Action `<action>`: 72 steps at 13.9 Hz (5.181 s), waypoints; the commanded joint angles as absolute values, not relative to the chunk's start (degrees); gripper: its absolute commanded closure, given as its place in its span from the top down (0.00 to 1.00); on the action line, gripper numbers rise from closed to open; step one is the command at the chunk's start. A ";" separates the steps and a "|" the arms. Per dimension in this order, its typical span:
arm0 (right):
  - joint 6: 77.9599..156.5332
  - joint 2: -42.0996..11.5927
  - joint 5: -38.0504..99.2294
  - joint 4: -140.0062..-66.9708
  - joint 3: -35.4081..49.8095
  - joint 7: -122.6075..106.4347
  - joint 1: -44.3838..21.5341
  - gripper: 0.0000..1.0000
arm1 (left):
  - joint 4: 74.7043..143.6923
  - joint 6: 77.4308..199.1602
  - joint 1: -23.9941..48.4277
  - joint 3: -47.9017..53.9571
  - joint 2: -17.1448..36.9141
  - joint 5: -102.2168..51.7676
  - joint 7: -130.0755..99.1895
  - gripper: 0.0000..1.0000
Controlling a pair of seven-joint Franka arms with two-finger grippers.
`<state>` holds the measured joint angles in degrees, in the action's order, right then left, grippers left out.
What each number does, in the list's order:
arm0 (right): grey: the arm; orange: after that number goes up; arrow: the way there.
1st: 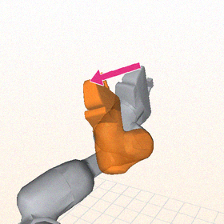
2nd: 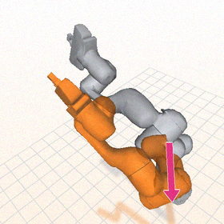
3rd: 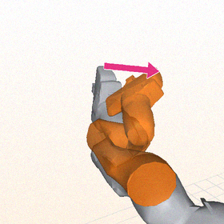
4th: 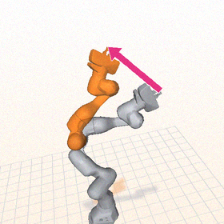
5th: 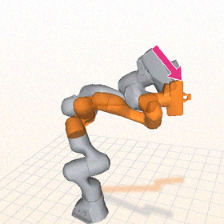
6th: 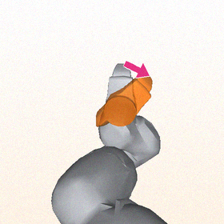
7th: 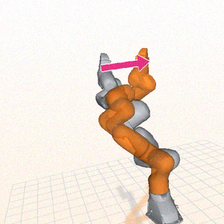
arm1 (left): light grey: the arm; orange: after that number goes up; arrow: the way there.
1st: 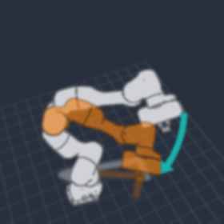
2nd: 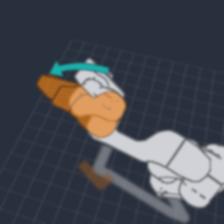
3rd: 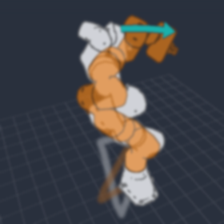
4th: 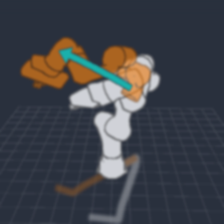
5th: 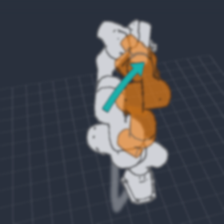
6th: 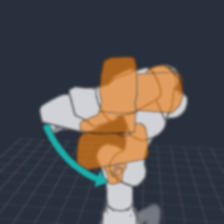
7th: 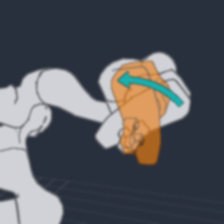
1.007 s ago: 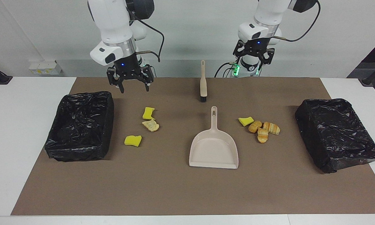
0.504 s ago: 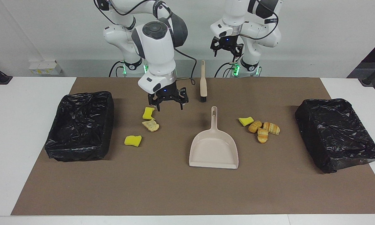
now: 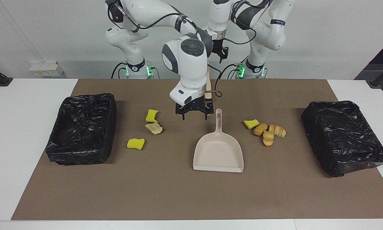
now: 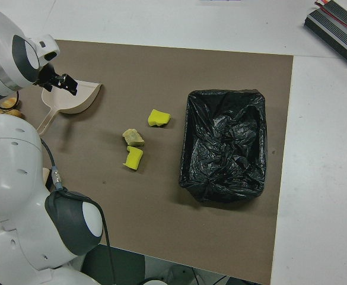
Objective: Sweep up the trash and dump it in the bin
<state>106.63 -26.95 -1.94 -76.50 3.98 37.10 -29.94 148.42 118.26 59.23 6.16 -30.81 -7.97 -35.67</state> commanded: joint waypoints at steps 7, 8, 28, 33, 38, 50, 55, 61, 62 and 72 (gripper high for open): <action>109.69 -35.24 -5.10 -72.16 3.95 47.20 -36.83 1.00 | 154.16 132.44 67.50 5.19 -22.42 -8.44 -44.73 1.00; 110.56 -36.11 -5.10 -72.16 3.87 48.24 -37.26 1.00 | 154.16 132.71 67.50 5.19 -21.37 -8.44 -46.30 1.00; 113.82 -37.79 -4.92 -74.71 4.04 52.12 -42.45 0.68 | 153.63 130.78 65.31 4.83 -18.37 -8.17 -46.58 0.45; 113.64 -37.62 -5.71 -74.71 3.96 51.94 -42.19 0.29 | 152.41 129.73 63.46 4.75 -18.46 -6.95 -46.49 0.02; 113.29 -37.62 -7.29 -74.62 4.04 51.33 -41.92 0.00 | 150.73 123.84 61.53 4.66 -19.07 -4.75 -46.58 0.00; 112.59 -36.65 -4.22 -75.76 4.13 47.81 -40.17 0.00 | 151.17 124.72 58.45 4.92 -18.98 -4.66 -45.62 0.20; 112.94 -36.65 -4.13 -75.76 4.13 47.99 -40.08 0.00 | 151.35 124.72 57.48 4.92 -18.90 -4.66 -45.53 0.33; 112.76 -36.65 -3.96 -75.76 4.13 48.25 -40.08 0.00 | 151.17 124.72 57.22 4.83 -18.63 -4.66 -45.18 0.41; 112.76 -36.65 -3.96 -75.76 4.13 48.25 -40.08 0.00 | 151.17 124.80 56.43 4.83 -18.55 -4.66 -45.18 0.42; 113.73 -36.91 -1.06 -75.76 4.13 45.37 -37.97 0.00 | 149.42 123.93 55.12 4.66 -18.11 -0.70 -44.74 0.00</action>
